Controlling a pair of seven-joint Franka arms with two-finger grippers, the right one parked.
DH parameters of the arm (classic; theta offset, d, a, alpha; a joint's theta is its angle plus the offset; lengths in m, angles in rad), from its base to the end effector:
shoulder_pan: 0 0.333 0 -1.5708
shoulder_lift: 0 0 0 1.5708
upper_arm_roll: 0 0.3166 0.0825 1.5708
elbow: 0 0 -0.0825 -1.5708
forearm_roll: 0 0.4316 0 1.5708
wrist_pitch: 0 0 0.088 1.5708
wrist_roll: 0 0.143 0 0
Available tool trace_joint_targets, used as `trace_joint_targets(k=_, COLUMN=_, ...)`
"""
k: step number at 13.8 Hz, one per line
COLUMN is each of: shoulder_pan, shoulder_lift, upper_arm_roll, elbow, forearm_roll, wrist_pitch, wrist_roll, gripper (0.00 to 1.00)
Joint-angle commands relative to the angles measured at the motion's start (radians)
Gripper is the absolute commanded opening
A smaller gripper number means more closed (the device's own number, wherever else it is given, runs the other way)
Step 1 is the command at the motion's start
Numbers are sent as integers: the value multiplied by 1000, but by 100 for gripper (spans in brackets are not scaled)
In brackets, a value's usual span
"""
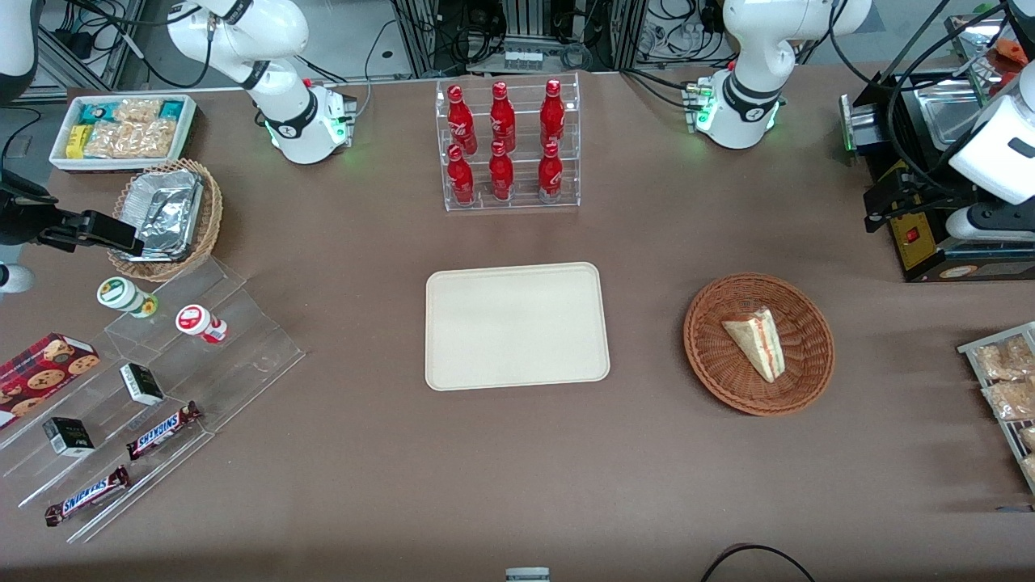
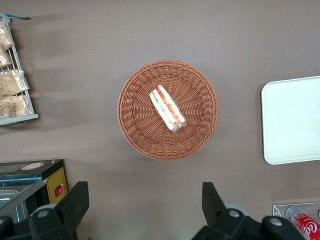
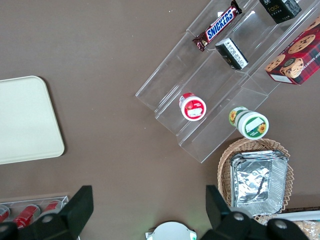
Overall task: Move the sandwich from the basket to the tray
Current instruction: 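Move the left gripper over the wicker basket above the sandwich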
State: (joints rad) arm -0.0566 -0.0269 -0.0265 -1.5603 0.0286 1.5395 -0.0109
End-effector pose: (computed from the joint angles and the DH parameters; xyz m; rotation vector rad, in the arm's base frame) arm 0.5893 -0.0451 0.6079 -3.1106 0.1108 -0.0116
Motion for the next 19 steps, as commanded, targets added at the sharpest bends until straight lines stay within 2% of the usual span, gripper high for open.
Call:
trace_joint_targets(k=1, shoulder_pan=9, shoulder_lift=16, upper_arm_roll=-3, elbow=35, forearm_roll=-18, wrist_pitch=-21, wrist_roll=5, gripper=100)
trace_joint_targets(k=7, shoulder_pan=4, shoulder_lift=67, upper_arm_roll=-6, elbow=-27, forearm_roll=-15, wrist_pitch=19, wrist_roll=-14, gripper=100)
trace_joint_targets(k=11, shoulder_pan=4, shoulder_lift=67, upper_arm_roll=-7, elbow=-219, forearm_roll=-18, wrist_pitch=232, wrist_roll=-73, gripper=100)
trace_joint_targets(k=16, shoulder_pan=1, shoulder_lift=68, upper_arm_roll=-33, elbow=-466, forearm_roll=-16, wrist_pitch=557, wrist_roll=-328, gripper=100)
trace_joint_targets(k=19, shoulder_pan=1, shoulder_lift=103, upper_arm_roll=-35, elbow=-541, forearm_roll=-16, wrist_pitch=692, wrist_roll=-415, gripper=100)
